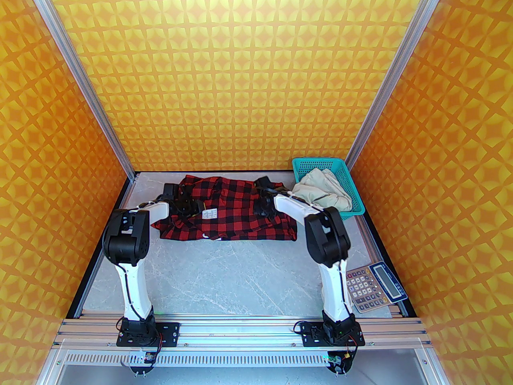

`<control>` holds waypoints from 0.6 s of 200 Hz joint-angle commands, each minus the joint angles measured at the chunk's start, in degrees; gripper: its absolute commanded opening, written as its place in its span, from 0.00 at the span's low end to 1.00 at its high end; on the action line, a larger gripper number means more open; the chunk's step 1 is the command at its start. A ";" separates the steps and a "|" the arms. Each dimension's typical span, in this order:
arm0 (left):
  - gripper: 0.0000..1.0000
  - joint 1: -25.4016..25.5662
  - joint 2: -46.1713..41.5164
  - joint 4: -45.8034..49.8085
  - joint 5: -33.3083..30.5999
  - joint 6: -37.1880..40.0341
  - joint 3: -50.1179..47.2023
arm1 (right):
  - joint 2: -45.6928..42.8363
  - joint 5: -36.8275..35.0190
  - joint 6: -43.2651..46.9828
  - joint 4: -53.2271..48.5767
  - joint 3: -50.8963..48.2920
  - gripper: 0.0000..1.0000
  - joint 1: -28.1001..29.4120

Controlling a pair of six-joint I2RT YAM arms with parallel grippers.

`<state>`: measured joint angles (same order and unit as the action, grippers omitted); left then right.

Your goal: Fold and stack the mixed laundry pile

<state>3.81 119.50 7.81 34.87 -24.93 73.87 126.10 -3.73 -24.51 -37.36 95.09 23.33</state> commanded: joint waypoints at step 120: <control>0.36 0.47 -34.28 2.42 -7.12 -8.34 -41.37 | -23.91 5.78 -7.06 7.49 -42.99 0.43 4.85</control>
<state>4.19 89.06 5.74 30.44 -31.81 36.23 102.45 0.62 -27.79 -25.65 59.64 26.85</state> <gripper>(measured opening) 0.355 0.434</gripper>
